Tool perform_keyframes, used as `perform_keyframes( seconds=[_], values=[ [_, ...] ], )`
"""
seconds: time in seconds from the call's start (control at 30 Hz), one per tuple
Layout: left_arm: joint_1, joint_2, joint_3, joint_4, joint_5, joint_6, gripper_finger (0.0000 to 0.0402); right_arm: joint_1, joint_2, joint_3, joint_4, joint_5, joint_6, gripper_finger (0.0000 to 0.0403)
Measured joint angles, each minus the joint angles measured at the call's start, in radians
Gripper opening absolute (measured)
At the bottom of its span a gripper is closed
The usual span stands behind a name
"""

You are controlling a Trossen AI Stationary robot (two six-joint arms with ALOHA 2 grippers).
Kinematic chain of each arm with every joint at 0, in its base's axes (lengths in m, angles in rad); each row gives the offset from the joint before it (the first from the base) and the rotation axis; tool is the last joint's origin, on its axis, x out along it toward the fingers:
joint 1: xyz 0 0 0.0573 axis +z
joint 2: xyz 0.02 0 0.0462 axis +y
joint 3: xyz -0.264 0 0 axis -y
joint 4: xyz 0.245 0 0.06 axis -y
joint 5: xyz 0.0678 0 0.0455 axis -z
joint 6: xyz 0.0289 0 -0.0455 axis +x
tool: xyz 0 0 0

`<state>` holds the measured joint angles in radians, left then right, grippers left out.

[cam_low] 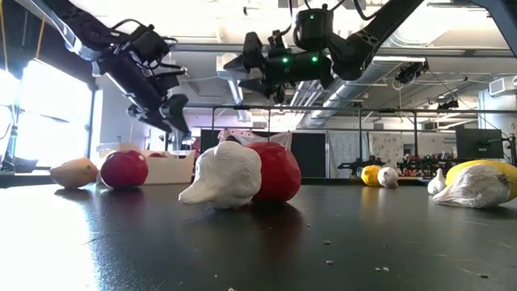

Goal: Sort produce into baskets
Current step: Put the yellow lemon into the blue bin

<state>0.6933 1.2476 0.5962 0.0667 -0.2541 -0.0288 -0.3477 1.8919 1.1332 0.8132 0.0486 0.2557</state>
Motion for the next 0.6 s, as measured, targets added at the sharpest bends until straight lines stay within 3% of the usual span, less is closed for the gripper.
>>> perform_keyframes(
  seconds=[0.27,0.4,0.6],
  values=[
    [-0.015,0.0,-0.134,0.333,0.168,-0.002,0.0309,0.0,-0.112,-0.001,-0.391,0.027,-0.138,0.0222],
    [-0.043,0.0,-0.158,0.446,0.258,0.034,0.0309,0.0,-0.16,-0.002,-0.56,0.093,-0.215,0.0152],
    [-0.076,0.0,-0.16,0.486,0.38,0.083,0.0309,0.001,-0.186,-0.002,-0.813,0.192,-0.317,0.0034]
  ],
)
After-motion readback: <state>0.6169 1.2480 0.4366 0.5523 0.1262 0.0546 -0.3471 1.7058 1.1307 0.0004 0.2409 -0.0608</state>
